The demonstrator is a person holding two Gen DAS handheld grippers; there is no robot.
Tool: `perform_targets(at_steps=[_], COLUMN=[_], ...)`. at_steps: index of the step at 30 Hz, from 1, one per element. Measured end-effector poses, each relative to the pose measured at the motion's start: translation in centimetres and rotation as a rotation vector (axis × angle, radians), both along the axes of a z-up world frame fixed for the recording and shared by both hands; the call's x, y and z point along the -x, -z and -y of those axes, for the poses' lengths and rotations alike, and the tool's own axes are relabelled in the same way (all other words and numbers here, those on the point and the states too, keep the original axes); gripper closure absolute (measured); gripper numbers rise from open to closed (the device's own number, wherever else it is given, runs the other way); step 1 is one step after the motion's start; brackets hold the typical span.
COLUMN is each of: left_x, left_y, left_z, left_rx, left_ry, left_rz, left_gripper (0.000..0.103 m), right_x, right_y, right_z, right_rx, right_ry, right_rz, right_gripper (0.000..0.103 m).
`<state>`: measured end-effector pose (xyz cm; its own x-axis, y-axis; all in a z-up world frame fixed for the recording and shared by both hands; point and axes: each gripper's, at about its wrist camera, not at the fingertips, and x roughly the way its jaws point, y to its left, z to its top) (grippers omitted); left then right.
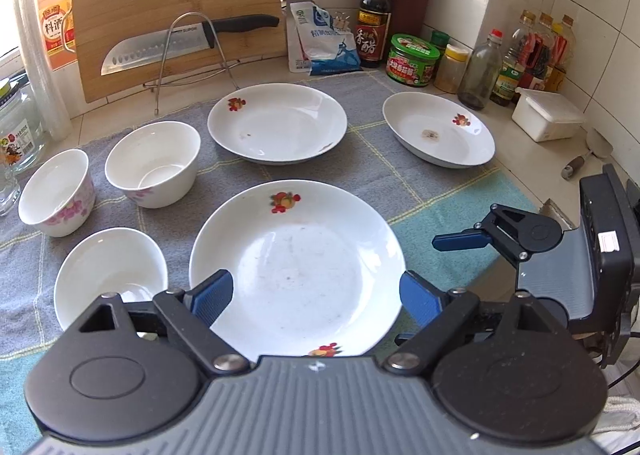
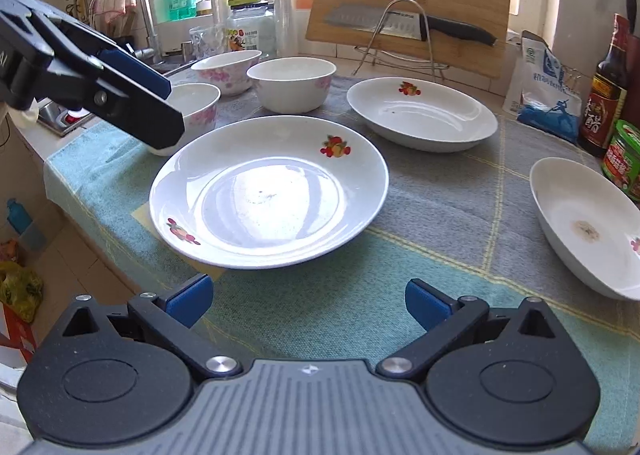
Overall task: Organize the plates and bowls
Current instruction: 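Grasp the rim of the large fruit-print white plate with the left tool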
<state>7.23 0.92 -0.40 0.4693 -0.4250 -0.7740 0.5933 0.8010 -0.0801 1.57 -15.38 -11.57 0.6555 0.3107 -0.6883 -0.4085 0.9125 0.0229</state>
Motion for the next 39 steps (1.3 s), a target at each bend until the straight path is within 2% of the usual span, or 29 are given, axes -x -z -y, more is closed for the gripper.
perform_targets(at_steps=[9, 16, 24, 32, 39], left_x=[-2.5, -3.9, -5.9, -10.0, -13.3], left_y=[0.5, 0.9, 1.3, 2.8, 4.8], left_z=[-1.5, -1.6, -0.8, 0.3, 1.5], left_rx=[0.009, 0.009, -0.021, -0.092, -0.163], left_ry=[-0.003, 0.024, 0.090, 0.146, 0.205], left_rz=[-0.015, -0.026, -0.036, -0.106, -0.220], left_gripper=[0.013, 0.013, 0.013, 0.013, 0.013], right_x=[-1.9, -2.4, -2.1, -1.7, -1.2], right_y=[1.1, 1.4, 1.9, 2.1, 2.4], right_z=[-2.4, -3.0, -2.6, -2.6, -2.8], right_rx=[0.046, 0.074, 0.045, 0.036, 0.026], right_ry=[-0.075, -0.077, -0.060, -0.061, -0.046], right_rz=[-0.038, -0.036, 0.019, 0.051, 0.078], right_gripper=[0.000, 0.000, 0.000, 0.000, 0.000])
